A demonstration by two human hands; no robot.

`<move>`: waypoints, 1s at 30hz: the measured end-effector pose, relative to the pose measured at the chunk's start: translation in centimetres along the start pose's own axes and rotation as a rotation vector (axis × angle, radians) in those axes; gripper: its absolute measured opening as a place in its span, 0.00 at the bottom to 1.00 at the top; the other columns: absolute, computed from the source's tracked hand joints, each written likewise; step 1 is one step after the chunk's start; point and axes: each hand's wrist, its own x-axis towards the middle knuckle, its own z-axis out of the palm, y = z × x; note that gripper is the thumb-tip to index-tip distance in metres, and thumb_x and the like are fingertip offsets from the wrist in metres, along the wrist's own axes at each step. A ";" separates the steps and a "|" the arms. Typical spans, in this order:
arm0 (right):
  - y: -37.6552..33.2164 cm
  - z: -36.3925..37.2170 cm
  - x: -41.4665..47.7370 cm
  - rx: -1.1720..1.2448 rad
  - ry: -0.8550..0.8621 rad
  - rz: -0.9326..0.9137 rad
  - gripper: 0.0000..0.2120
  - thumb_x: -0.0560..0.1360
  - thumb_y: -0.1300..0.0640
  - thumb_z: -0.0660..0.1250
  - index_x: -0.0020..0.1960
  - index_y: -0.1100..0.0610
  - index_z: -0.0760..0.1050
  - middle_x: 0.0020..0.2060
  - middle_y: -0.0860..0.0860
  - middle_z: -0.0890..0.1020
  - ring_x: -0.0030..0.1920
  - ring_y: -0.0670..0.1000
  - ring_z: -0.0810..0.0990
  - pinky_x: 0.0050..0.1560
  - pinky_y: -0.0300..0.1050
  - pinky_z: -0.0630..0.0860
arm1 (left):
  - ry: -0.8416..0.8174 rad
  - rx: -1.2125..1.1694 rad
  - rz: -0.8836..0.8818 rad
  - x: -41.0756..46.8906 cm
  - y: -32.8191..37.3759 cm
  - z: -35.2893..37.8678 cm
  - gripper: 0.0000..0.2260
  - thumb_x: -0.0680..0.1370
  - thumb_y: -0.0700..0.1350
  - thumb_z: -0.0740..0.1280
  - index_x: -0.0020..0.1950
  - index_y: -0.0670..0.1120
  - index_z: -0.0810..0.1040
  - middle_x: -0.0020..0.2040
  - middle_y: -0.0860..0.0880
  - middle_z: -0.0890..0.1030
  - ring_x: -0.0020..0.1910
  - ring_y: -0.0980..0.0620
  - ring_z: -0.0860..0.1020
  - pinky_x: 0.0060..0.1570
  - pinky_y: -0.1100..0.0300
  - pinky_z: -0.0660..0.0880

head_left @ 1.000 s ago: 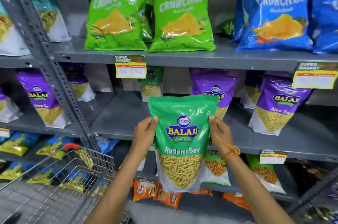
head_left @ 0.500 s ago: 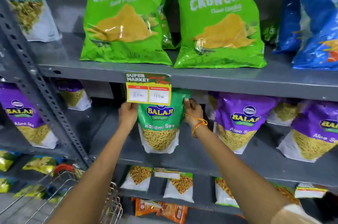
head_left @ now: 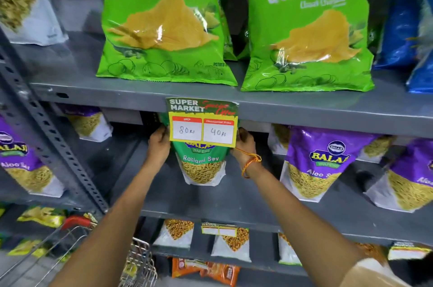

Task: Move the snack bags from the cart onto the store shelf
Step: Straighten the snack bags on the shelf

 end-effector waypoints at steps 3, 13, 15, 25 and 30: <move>-0.1 -0.8 -0.7 0.014 -0.057 0.020 0.09 0.75 0.54 0.62 0.36 0.52 0.72 0.43 0.60 0.82 0.42 0.52 0.77 0.43 0.46 0.71 | -0.032 -0.056 -0.010 -0.4 0.2 -0.1 0.13 0.77 0.38 0.57 0.38 0.53 0.74 0.39 0.57 0.79 0.45 0.51 0.75 0.51 0.50 0.71; 8.7 -16.5 -11.2 -0.286 0.215 0.213 0.10 0.67 0.56 0.72 0.29 0.48 0.75 0.25 0.46 0.78 0.33 0.49 0.79 0.38 0.42 0.71 | -0.308 -0.053 -0.133 -3.1 -2.6 0.3 0.19 0.75 0.33 0.62 0.64 0.43 0.63 0.60 0.43 0.73 0.66 0.42 0.69 0.61 0.50 0.67; 10.6 -20.5 -12.0 -0.164 0.533 0.296 0.13 0.62 0.54 0.75 0.43 0.51 0.74 0.35 0.57 0.78 0.41 0.57 0.77 0.45 0.53 0.75 | -0.359 -0.045 -0.206 -3.3 -3.5 0.3 0.25 0.73 0.31 0.64 0.67 0.40 0.59 0.69 0.40 0.68 0.68 0.43 0.66 0.61 0.55 0.65; 13.4 -25.5 -3.9 -0.074 -0.007 0.196 0.42 0.52 0.50 0.82 0.62 0.55 0.68 0.63 0.61 0.74 0.64 0.60 0.72 0.62 0.60 0.74 | -0.510 0.054 -0.307 -2.9 -3.6 1.0 0.48 0.52 0.54 0.73 0.69 0.48 0.58 0.59 0.50 0.68 0.58 0.49 0.68 0.55 0.49 0.67; 12.1 -23.9 -4.2 0.012 0.049 0.170 0.41 0.49 0.50 0.80 0.57 0.54 0.66 0.57 0.57 0.75 0.60 0.57 0.73 0.50 0.42 0.77 | -0.504 0.057 -0.304 -2.9 -3.6 0.2 0.44 0.51 0.54 0.73 0.65 0.49 0.63 0.60 0.48 0.69 0.58 0.48 0.69 0.54 0.49 0.68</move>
